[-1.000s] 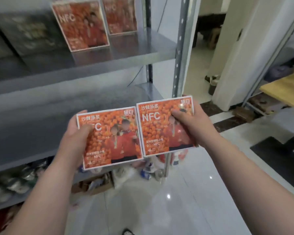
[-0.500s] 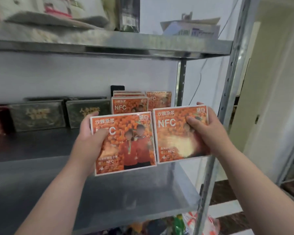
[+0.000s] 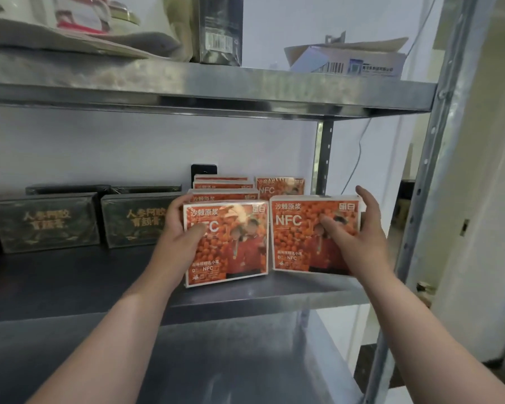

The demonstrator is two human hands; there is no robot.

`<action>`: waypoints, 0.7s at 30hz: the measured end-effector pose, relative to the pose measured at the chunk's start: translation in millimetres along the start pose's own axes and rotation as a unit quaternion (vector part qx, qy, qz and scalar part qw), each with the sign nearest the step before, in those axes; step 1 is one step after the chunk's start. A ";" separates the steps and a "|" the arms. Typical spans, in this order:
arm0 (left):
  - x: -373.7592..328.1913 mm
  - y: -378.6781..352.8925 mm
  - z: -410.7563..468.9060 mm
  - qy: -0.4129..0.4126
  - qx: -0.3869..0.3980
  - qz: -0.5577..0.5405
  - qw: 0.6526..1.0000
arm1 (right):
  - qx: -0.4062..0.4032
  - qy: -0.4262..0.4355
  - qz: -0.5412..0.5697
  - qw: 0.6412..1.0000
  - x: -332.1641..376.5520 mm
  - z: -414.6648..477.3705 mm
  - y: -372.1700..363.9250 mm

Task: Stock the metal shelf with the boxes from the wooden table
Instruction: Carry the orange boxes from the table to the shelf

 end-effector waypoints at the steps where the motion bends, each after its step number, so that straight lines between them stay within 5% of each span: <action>1: 1.8 -1.6 4.0 0.003 -0.006 0.005 1.000 | 0.008 0.002 -0.013 1.000 -3.4 5.6 -2.6; 6: 9.8 4.9 22.0 -0.003 -0.037 0.090 0.995 | 0.060 0.016 -0.041 0.997 -22.8 30.1 -14.9; 10: -6.6 15.4 23.5 -0.091 -0.095 0.252 0.959 | 0.073 0.048 -0.140 0.986 -30.7 46.2 -16.5; 12: -27.9 9.8 18.0 -0.172 -0.117 0.340 0.917 | 0.076 0.063 -0.183 0.978 -33.1 47.7 -19.1; 16: -53.9 -31.7 12.2 -0.265 -0.105 0.559 0.779 | 0.090 0.127 -0.255 0.954 -26.3 51.1 -30.9; 21: -42.7 -57.4 11.4 -0.248 -0.096 0.622 0.736 | 0.078 0.270 -0.438 0.854 -8.1 46.2 -58.0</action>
Point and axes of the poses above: each hand's wrist, its own z-axis towards the middle knuckle, its own y-axis out of the back of the hand, x = y × z, the point moved 10 cm from there along z, towards the middle knuckle, and after that the axes turned 10 degrees about z, right-handed, at the moved point
